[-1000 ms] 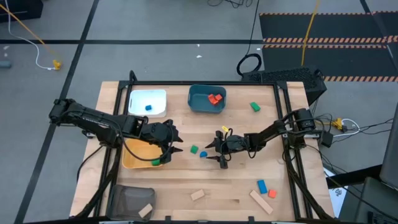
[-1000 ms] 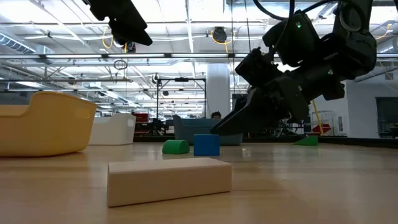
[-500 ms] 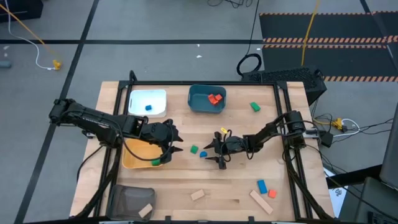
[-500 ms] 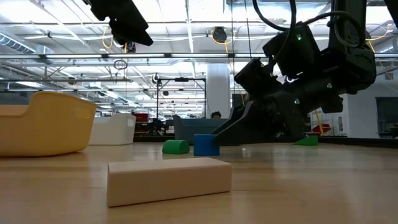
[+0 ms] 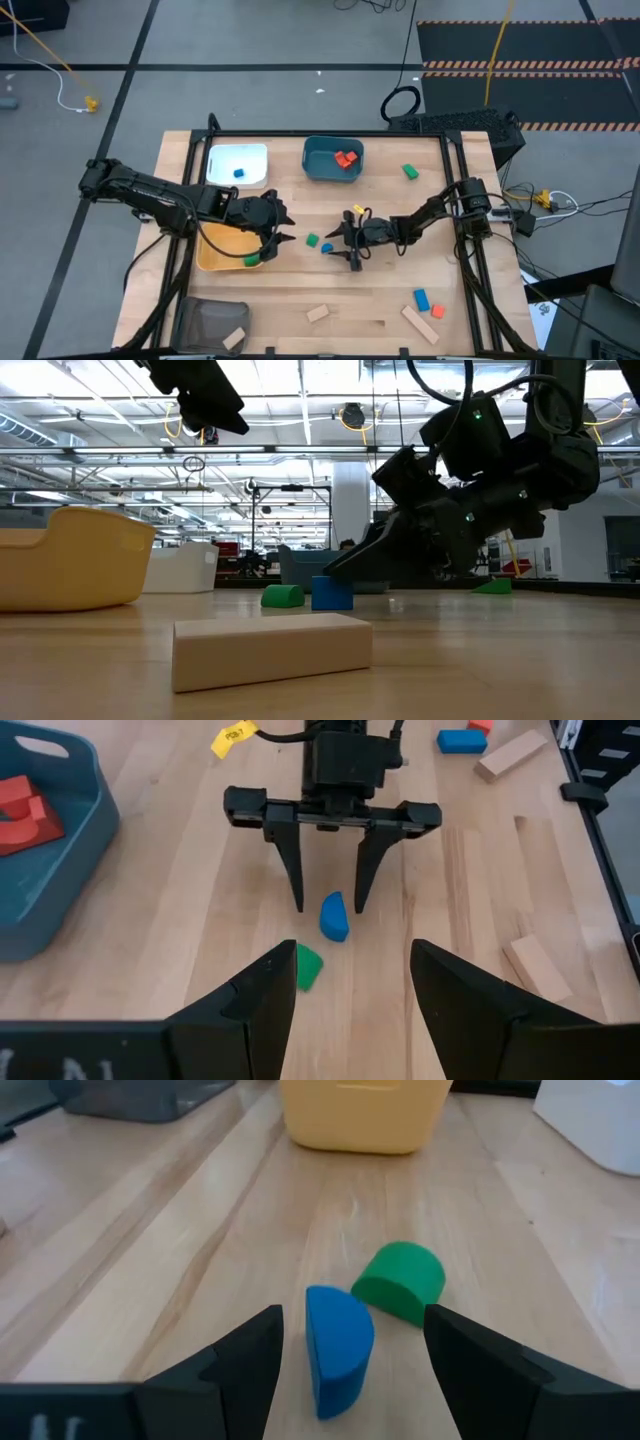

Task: Sort & place blocks by color
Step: Put the top blue wooden block into the white bin

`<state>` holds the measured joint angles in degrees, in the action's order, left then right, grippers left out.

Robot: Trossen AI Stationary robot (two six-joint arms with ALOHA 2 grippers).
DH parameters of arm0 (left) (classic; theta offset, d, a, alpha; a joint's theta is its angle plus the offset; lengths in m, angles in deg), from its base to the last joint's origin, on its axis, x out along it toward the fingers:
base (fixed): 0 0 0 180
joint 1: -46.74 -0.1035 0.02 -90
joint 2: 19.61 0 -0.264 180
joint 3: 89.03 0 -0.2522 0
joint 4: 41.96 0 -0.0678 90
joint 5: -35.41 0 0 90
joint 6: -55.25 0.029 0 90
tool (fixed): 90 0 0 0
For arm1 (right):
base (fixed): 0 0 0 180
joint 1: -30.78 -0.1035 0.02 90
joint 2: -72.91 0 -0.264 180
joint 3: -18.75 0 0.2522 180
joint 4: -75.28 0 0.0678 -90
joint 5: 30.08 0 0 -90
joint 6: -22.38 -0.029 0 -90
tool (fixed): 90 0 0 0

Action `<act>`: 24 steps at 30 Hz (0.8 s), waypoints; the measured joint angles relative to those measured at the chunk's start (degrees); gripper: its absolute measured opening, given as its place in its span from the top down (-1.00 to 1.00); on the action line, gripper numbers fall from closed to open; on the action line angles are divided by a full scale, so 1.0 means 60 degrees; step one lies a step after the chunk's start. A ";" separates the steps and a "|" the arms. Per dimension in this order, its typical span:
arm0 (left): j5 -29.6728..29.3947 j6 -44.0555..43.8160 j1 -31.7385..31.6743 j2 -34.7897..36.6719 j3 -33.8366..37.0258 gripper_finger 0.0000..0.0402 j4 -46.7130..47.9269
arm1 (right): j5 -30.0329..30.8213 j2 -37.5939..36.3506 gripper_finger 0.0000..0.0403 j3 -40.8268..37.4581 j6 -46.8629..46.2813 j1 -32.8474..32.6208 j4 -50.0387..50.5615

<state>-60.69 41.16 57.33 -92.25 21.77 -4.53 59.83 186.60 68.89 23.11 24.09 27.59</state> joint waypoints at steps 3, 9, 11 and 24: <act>-0.0005 -0.0004 0.0000 -0.0002 0.0000 0.01 0.0002 | 0.0000 0.0000 -0.17 0.0149 0.0007 0.0002 0.0084; -0.0005 -0.0007 0.0000 0.0000 0.0000 0.01 0.0004 | 0.0047 -0.0004 -0.17 0.0197 0.0029 0.0002 0.0449; -0.0008 -0.0011 0.0000 0.0000 0.0000 0.01 0.0004 | 0.0044 -0.0004 -0.17 0.0197 0.0004 0.0002 0.0433; -0.0009 -0.0167 0.0000 -0.0003 0.0000 0.01 0.0007 | 0.0043 -0.0004 0.06 0.0197 -0.0259 -0.0001 0.0785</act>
<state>-60.75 40.16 57.33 -92.27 21.77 -4.49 60.08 186.58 70.07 21.56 24.09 32.30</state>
